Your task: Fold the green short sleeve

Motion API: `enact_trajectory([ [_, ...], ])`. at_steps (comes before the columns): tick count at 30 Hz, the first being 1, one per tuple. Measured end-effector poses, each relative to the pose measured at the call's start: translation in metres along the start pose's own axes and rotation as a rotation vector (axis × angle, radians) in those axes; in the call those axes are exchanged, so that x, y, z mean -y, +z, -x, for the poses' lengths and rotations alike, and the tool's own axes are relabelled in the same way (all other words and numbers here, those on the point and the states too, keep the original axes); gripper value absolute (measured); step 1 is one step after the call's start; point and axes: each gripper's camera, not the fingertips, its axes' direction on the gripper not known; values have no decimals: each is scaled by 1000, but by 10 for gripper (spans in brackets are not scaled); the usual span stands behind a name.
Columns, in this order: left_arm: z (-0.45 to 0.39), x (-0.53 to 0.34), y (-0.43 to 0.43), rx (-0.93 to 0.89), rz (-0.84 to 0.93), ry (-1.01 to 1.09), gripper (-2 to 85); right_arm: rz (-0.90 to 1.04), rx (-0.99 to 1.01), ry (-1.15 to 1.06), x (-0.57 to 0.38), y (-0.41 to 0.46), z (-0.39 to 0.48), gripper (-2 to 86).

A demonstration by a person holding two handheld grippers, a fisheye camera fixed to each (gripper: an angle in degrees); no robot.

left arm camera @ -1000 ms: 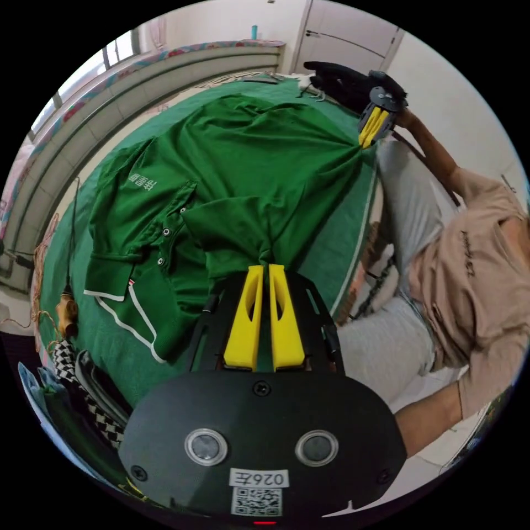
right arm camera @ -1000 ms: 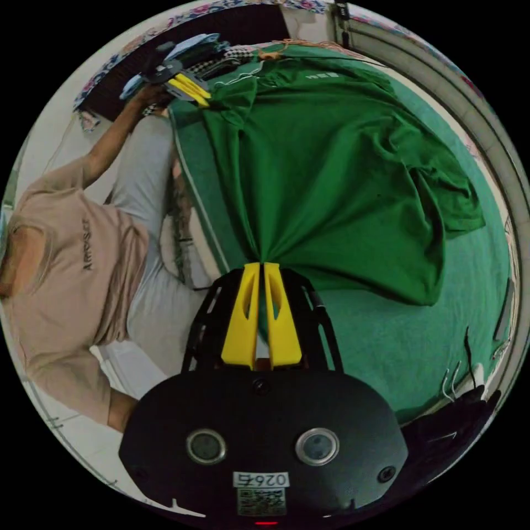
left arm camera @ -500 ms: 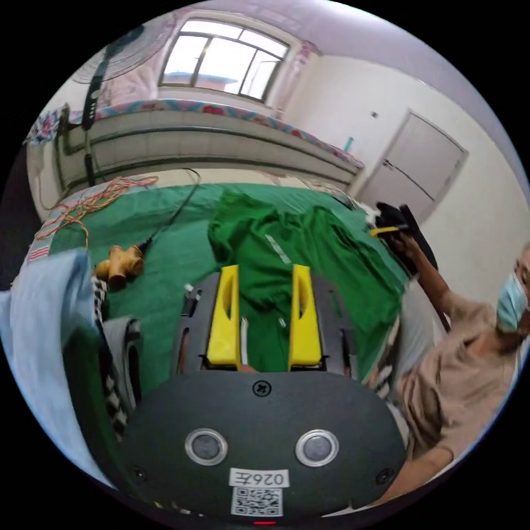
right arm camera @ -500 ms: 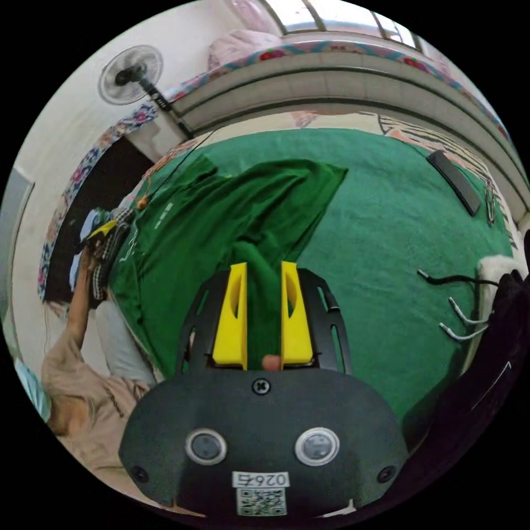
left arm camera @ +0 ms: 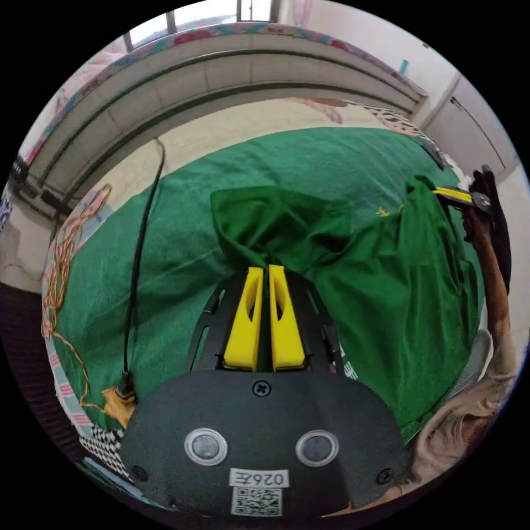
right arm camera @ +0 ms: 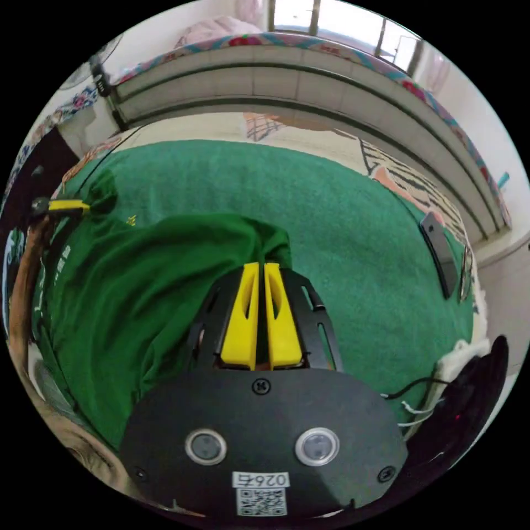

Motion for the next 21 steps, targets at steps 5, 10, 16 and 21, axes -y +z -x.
enact_trajectory([
  [5,12,4,-31,157,-303,-73,29,-266,-227,45,30,-55,-31,5],
  [10,38,-8,-10,402,-92,-327,1,-109,-161,171,41,-65,-82,134],
  [16,-41,-103,-37,109,-180,25,-9,-44,175,87,-96,-101,-86,91],
  [21,-168,-179,-67,-278,-294,395,1,117,327,114,-218,-95,-84,93],
])
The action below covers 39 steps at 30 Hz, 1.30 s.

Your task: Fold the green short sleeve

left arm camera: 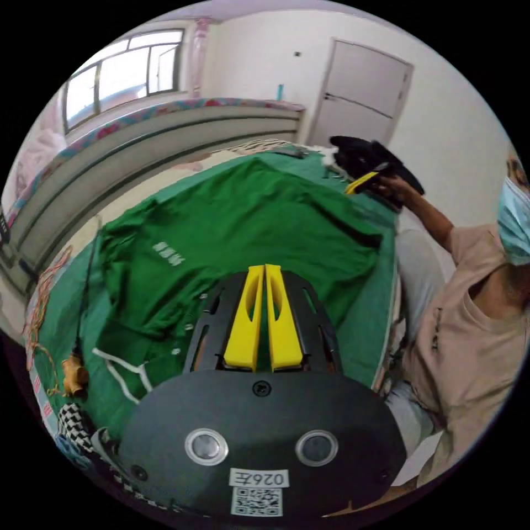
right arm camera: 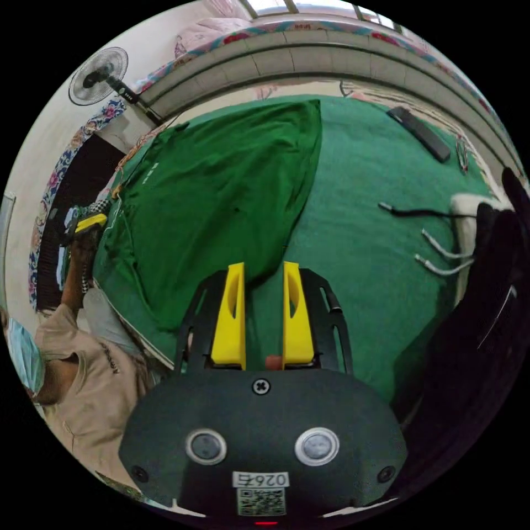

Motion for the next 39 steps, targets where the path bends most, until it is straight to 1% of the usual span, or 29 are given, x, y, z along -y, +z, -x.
enact_trajectory([
  [2,-46,16,14,-91,-20,88,23,-3,94,75,-26,11,-8,102],
  [3,-72,32,27,-159,-34,146,52,-11,116,87,-28,14,-9,99],
  [4,-96,51,46,-226,-34,195,103,-24,104,122,-30,14,-9,92],
  [5,-108,62,57,-252,-24,219,129,-44,90,115,-29,11,-6,86],
  [6,-131,85,82,-265,24,266,164,-61,108,103,-28,8,-4,83],
  [7,-151,106,110,-246,84,301,182,-91,187,95,-26,5,0,75],
  [8,-160,116,125,-222,127,318,182,-111,269,79,-21,4,6,71],
  [9,-176,134,158,-158,248,356,148,-115,302,65,-19,3,9,72],
  [10,-185,145,192,-82,407,401,81,-124,338,45,-15,2,18,74],
  [11,-186,148,207,-37,483,415,67,-145,350,27,-14,-3,27,78],
  [12,-181,154,212,-56,504,428,40,-157,353,18,-16,-6,31,83],
  [14,-151,163,194,-115,434,321,14,-209,313,-32,-32,-20,49,96],
  [15,-121,164,181,-216,394,221,8,-215,286,-47,-38,-22,53,98],
  [16,-86,160,168,-338,330,94,2,-228,217,-82,-51,-25,64,99],
  [17,-68,157,163,-400,292,25,0,-240,144,-115,-65,-26,75,100],
  [19,-2,132,149,-623,119,-228,-6,-260,68,-160,-86,-22,94,102],
  [22,47,95,150,-791,-33,-434,-8,-267,0,-240,-113,-12,134,102],
  [24,59,79,155,-850,-68,-501,-8,-251,-69,-309,-123,-4,165,105],
  [27,67,64,158,-884,-109,-554,-8,-219,-251,-458,-132,13,228,115],
  [29,70,59,157,-896,-128,-579,-8,-203,-424,-558,-135,35,275,114],
  [31,74,53,154,-915,-156,-613,-8,-196,-511,-609,-134,54,301,112],
  [33,75,48,151,-905,-165,-633,-7,-151,-544,-661,-129,77,321,111],
  [34,74,45,149,-897,-160,-638,-7,-84,-577,-685,-124,94,330,110],
  [35,73,43,149,-894,-157,-641,-7,-32,-579,-708,-121,107,336,83],
  [37,67,35,147,-891,-157,-643,-6,-9,-524,-680,-119,104,340,19],
  [38,64,33,146,-891,-157,-640,-5,-56,-578,-635,-121,97,338,-2],
  [39,58,30,144,-892,-160,-629,-4,-89,-606,-609,-124,92,336,-5],
])
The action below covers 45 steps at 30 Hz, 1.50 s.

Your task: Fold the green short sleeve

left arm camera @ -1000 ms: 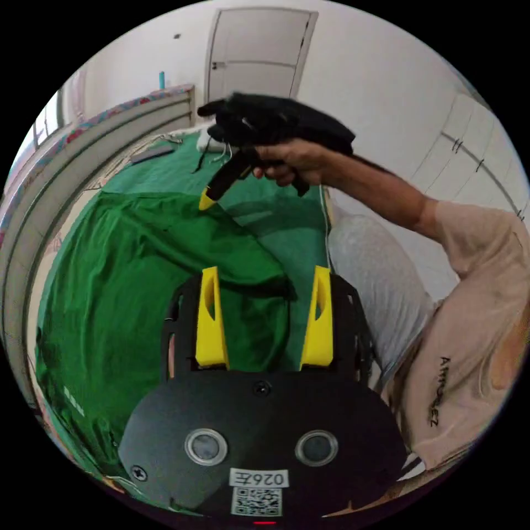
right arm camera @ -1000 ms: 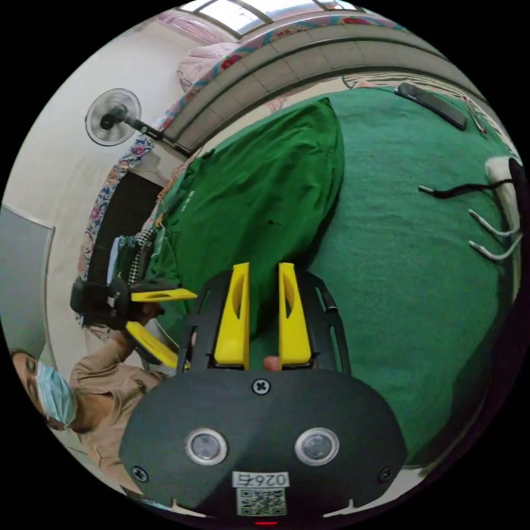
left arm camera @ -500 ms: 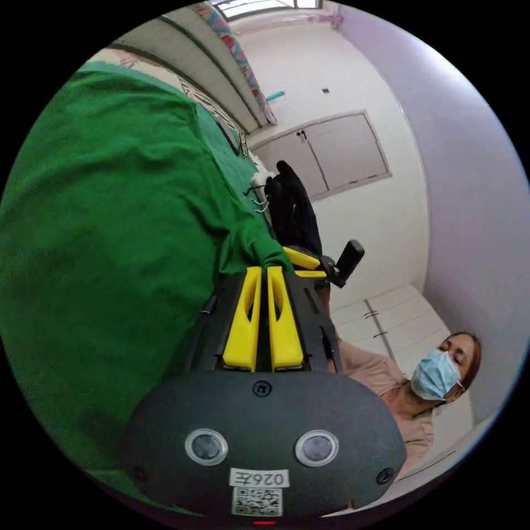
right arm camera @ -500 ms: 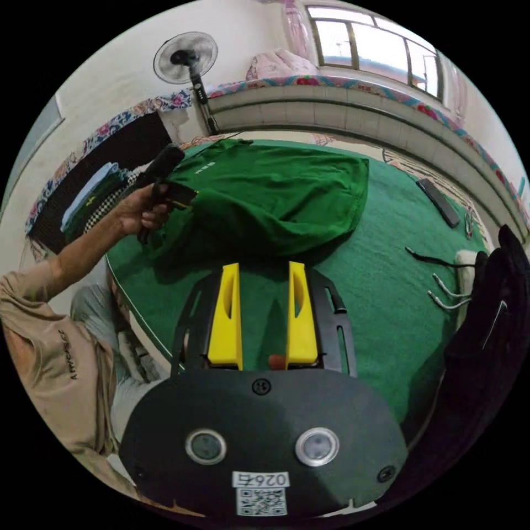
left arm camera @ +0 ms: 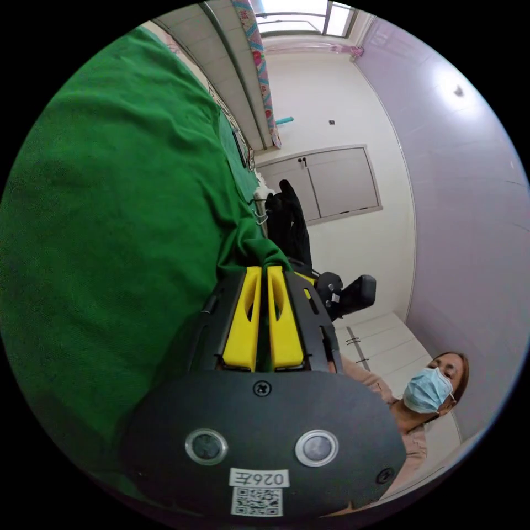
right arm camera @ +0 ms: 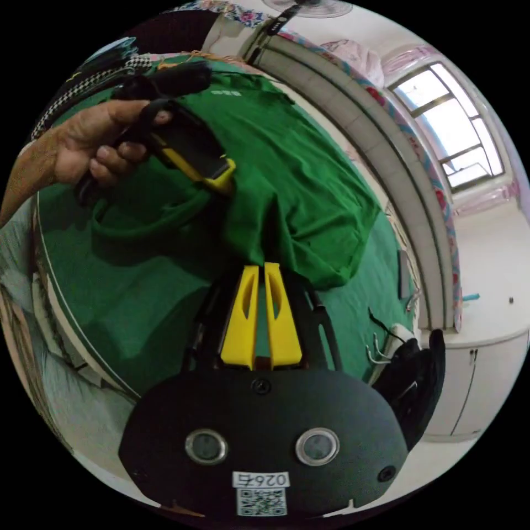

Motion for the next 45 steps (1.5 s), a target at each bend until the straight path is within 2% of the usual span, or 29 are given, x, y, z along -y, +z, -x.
enact_trajectory([
  [1,-5,-7,3,4,7,18,-2,-39,-44,83,-11,-10,-9,-11],
  [6,-43,-37,44,21,173,227,37,-83,94,307,-79,-44,-39,-14],
  [9,-74,-68,75,-16,350,377,75,-7,47,343,-122,-50,-31,-15],
  [12,-102,-104,79,52,458,459,98,119,88,379,-151,-44,-20,-13],
  [14,-118,-126,62,166,456,496,103,112,94,437,-165,-44,-11,-8],
  [21,-168,-197,-72,870,203,447,85,-10,153,418,-131,-46,21,21],
  [25,-186,-228,-116,1267,65,436,136,-74,302,367,-91,-40,43,37],
  [27,-187,-231,-125,1353,66,433,133,-118,387,329,-70,-41,57,36],
  [30,-177,-220,-138,1272,138,344,117,-172,485,243,-24,-44,86,35],
  [34,-131,-208,-137,1155,449,173,97,-141,566,95,60,-26,139,38],
  [36,-135,-213,-150,1114,363,179,84,-119,617,85,96,-7,162,37],
  [38,-141,-222,-165,1003,320,187,34,-62,760,78,135,28,194,26],
  [39,-143,-230,-172,902,357,191,18,-34,815,60,142,37,204,22],
  [40,-149,-240,-177,847,417,219,6,28,954,-32,152,50,226,9],
  [41,-154,-246,-179,838,442,247,2,76,1094,-164,154,55,248,0],
  [42,-167,-259,-186,842,480,311,-3,100,1145,-229,153,56,259,-2],
  [43,-181,-272,-197,852,469,380,-6,128,1178,-322,147,51,276,-4],
  [45,-201,-287,-224,828,386,456,-8,111,1088,-363,139,39,289,-5],
])
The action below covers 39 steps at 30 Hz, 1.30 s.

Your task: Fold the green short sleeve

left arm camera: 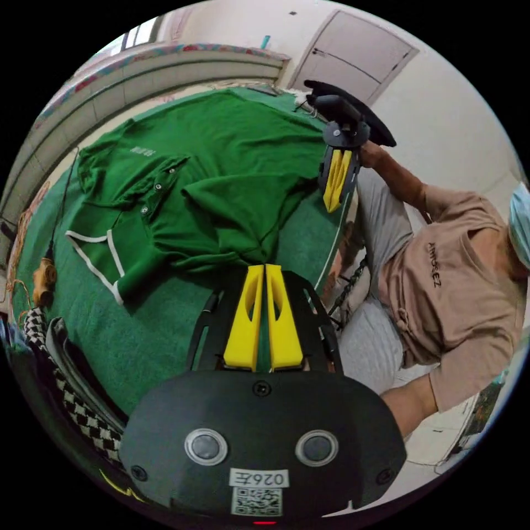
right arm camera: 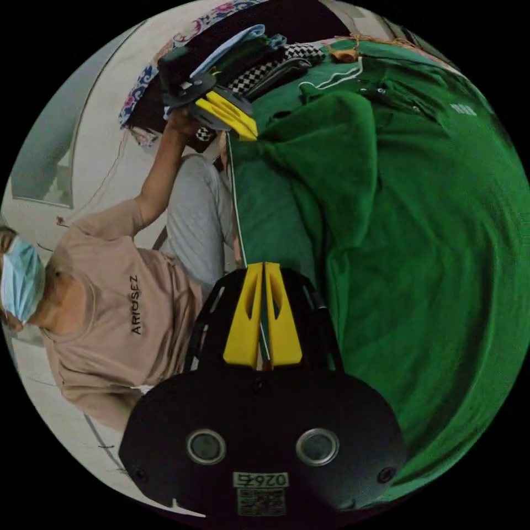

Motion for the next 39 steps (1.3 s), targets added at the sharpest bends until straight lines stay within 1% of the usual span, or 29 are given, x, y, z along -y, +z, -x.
enact_trajectory([
  [2,8,-20,-30,-36,-125,-15,-8,-91,-185,18,1,-9,16,2],
  [3,14,-33,-49,-60,-220,-23,-8,-136,-224,29,2,-13,18,5],
  [4,22,-45,-67,-63,-322,-44,-7,-229,-291,54,6,-21,19,21],
  [5,27,-50,-75,-56,-372,-66,-7,-311,-341,92,12,-27,16,39],
  [7,47,-62,-98,19,-565,-211,-1,-409,-358,158,27,-29,3,76],
  [8,50,-62,-101,35,-605,-233,7,-427,-341,209,40,-24,-9,112],
  [9,57,-59,-99,30,-666,-261,22,-417,-328,232,47,-20,-16,111],
  [10,66,-49,-91,-23,-652,-270,24,-366,-284,244,62,-7,-28,110],
  [11,70,-40,-85,-68,-602,-261,24,-298,-213,228,74,9,-35,44],
  [12,74,-21,-68,-193,-440,-195,8,-283,-177,214,77,15,-34,11],
  [13,73,-5,-48,-349,-250,-114,-2,-295,-139,165,78,25,-24,6],
  [15,59,2,-31,-442,-98,-21,-7,-320,-154,68,69,35,5,6],
  [17,40,-3,-35,-384,-39,40,-8,-274,-188,-121,49,54,58,30],
  [18,30,-10,-45,-325,-51,59,-8,-243,-196,-155,44,61,69,44],
  [20,22,-24,-68,-267,-160,52,-9,-127,-270,-213,24,88,106,91],
  [22,25,-41,-99,-134,-398,-44,-9,-100,-296,-248,12,100,125,100],
  [24,29,-45,-105,-51,-522,-106,-10,-140,-281,-264,5,102,136,89],
  [26,35,-34,-90,-52,-387,-140,-9,-268,-296,-224,2,94,137,66],
  [27,40,-26,-68,-73,-147,-185,-9,-299,-307,-202,3,92,136,65],
  [28,43,-27,-45,-39,94,-255,-9,-344,-328,-157,4,90,132,64],
  [29,43,-31,-38,-4,156,-281,-8,-374,-344,-122,4,89,129,61],
  [30,39,-43,-48,-35,61,-310,-8,-385,-348,-110,4,89,129,59],
  [31,37,-57,-55,-72,89,-347,-7,-403,-351,-108,2,91,130,49],
  [32,36,-65,-60,-48,86,-371,-7,-424,-365,-110,-1,93,134,39],
  [33,32,-79,-71,21,50,-409,-6,-433,-381,-106,-3,95,135,33],
  [35,21,-95,-86,39,-21,-380,-4,-459,-474,-39,-9,102,135,37],
  [37,-11,-104,-108,34,-242,-215,5,-461,-536,33,-11,106,128,79],
  [38,-21,-105,-112,37,-294,-154,8,-441,-547,75,-9,110,120,91],
  [39,-43,-106,-116,46,-384,-34,33,-429,-543,88,-8,112,115,98],
])
